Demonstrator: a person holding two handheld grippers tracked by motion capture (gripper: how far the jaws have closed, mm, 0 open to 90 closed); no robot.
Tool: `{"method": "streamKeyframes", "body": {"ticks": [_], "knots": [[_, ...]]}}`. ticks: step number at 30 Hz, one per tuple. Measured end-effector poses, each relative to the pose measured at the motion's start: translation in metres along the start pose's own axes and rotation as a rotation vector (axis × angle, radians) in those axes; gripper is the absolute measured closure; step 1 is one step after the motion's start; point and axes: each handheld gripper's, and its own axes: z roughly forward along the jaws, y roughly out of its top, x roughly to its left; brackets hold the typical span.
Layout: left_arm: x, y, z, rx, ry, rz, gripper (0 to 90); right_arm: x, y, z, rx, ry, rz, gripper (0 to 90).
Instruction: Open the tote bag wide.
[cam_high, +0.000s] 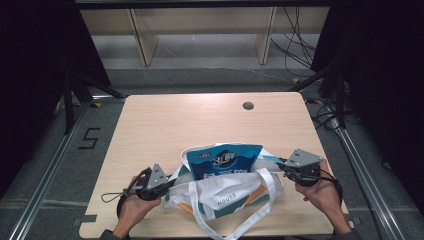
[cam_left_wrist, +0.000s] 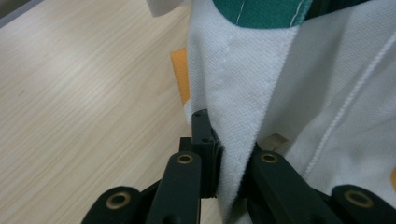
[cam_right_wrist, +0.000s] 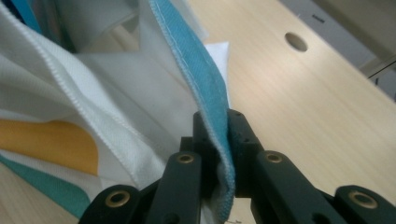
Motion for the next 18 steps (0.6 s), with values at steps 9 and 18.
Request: {"method": "streamKeyframes", "body": {"ticks": [9,18], "knots": [[-0.001,-0.010,0.013,0.011,-0.022,-0.033,84.7,0.009,-0.016,0.023,0.085,0.057,0.040,84.1],[-0.001,-0.012,0.025,0.034,-0.007,-0.014,84.7,0.004,-0.028,0.052,0.144,0.111,0.107,84.3]]}}
